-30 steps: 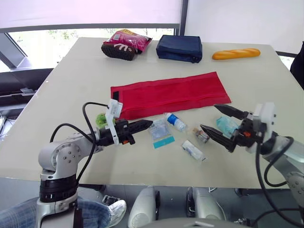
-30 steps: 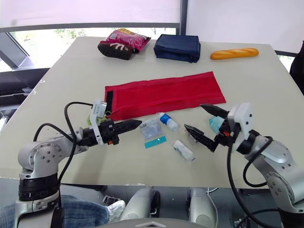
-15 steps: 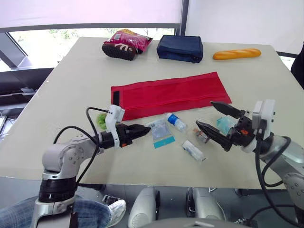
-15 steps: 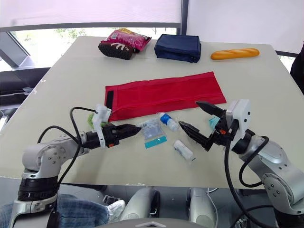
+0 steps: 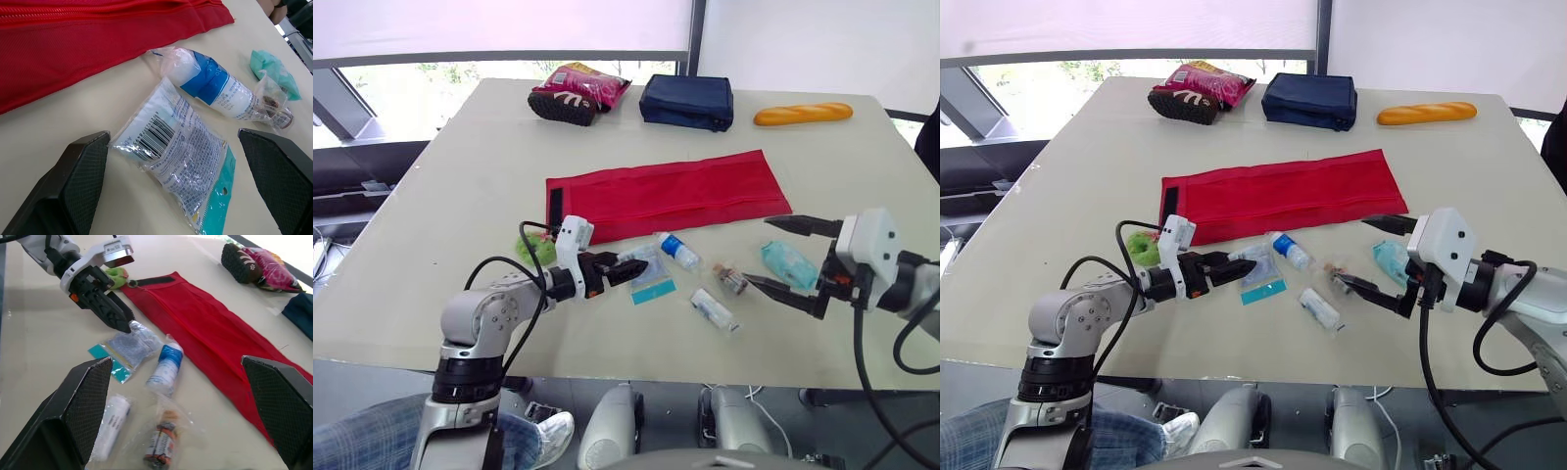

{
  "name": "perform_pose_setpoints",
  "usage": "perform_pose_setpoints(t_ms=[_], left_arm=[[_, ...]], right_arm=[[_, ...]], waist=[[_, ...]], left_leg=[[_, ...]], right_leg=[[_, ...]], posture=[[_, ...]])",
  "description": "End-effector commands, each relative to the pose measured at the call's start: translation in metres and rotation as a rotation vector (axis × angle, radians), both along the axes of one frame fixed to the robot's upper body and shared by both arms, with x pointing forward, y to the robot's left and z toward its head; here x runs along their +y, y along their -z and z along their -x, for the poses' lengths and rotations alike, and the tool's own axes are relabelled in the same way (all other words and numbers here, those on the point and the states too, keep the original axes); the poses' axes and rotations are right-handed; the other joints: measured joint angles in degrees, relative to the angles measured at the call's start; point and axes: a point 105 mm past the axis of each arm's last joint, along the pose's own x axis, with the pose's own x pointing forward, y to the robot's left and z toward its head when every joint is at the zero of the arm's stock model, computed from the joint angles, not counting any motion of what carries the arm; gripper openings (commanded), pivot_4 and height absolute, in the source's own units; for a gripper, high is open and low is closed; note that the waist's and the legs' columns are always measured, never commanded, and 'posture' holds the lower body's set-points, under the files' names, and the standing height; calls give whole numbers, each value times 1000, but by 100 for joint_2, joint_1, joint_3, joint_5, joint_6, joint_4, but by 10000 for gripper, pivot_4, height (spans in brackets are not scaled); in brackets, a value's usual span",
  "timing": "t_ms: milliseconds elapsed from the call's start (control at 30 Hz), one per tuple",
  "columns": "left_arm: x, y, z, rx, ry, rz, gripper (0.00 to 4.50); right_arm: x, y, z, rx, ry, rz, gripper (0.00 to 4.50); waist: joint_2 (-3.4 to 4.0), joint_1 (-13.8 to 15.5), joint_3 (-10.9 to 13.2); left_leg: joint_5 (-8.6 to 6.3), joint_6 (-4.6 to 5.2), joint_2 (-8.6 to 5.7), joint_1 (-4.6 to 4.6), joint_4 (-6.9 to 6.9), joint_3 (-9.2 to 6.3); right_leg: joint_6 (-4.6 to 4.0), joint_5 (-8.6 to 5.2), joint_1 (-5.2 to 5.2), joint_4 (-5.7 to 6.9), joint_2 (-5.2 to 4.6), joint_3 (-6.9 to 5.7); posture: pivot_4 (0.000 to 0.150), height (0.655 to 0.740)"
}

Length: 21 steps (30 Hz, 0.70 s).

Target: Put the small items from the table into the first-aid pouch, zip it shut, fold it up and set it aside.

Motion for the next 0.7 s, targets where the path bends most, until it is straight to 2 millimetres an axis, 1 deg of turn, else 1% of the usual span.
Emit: perform_pose_setpoints(t_ms=[33, 67, 167, 200, 233, 300, 400, 467, 567, 700], left_arm=[[-1, 21, 6, 92, 6, -18, 37024], [-1, 20, 7, 90, 14, -17, 31696], [-1, 19, 6, 83, 14, -10, 18321], [-1, 19, 6, 82, 14, -10, 10719], [-1, 19, 6, 81, 13, -10, 7874], [0, 18, 6, 79, 13, -8, 516], [3, 16, 6, 67, 8, 0, 516], [4, 7, 6, 22, 19, 22, 516], [3, -12, 11, -47, 60, 89, 516], [10, -44, 23, -139, 126, 185, 516]], right_arm=[[0, -13, 2, -47, 0, 2, 45000], [1, -13, 3, -46, -1, 3, 45000], [1, -14, 2, -46, 1, 4, 45000], [1, -14, 1, -46, 2, 4, 45000], [1, -14, 1, -47, 3, 4, 45000], [1, -15, 0, -50, 2, 4, 45000], [3, -15, 0, -49, -2, 1, 45000], [4, -14, 0, -46, -6, -2, 45000], [8, -14, 0, -34, -14, -36, 45000], [16, -16, 1, -9, -26, -119, 45000]], waist=[[0, 0, 0], [0, -1, 0], [-2, -4, 1], [-2, -3, 1], [-2, -3, 2], [-2, -3, 2], [-3, -4, 2], [-2, -10, 2], [-6, -25, 7], [-18, -22, 16]], left_leg=[[0, 0, 0, -1, 0, -2], [0, 0, 0, -2, 0, -3], [-1, 1, -1, -9, -2, -3], [-2, 2, -2, -13, -3, -4], [-2, 2, -2, -14, -3, -4], [-2, 2, -4, -15, -3, -4], [-2, 2, -4, -15, -4, -8], [-2, 2, -3, -15, -3, -9], [-2, 2, -1, -15, -5, -8], [-2, 1, 4, -26, -7, -9]], right_leg=[[0, 0, 0, 0, 0, -1], [0, 0, 0, -1, 0, -2], [-1, 0, -1, -8, -1, -3], [-1, 0, -2, -10, -2, -3], [-1, 0, -2, -11, -2, -3], [-1, 0, -2, -12, -4, -3], [-1, -1, -2, -12, -5, -6], [-1, -1, -2, -12, -4, -8], [-2, -1, -3, -12, -4, -8], [-2, -1, -16, -11, 0, -8]], posture=[[1500, 7164], [1500, 7164], [1500, 7164], [1500, 7164], [1500, 7164], [1500, 7164], [1500, 7164], [1500, 7164], [1500, 7164], [1500, 7164]])
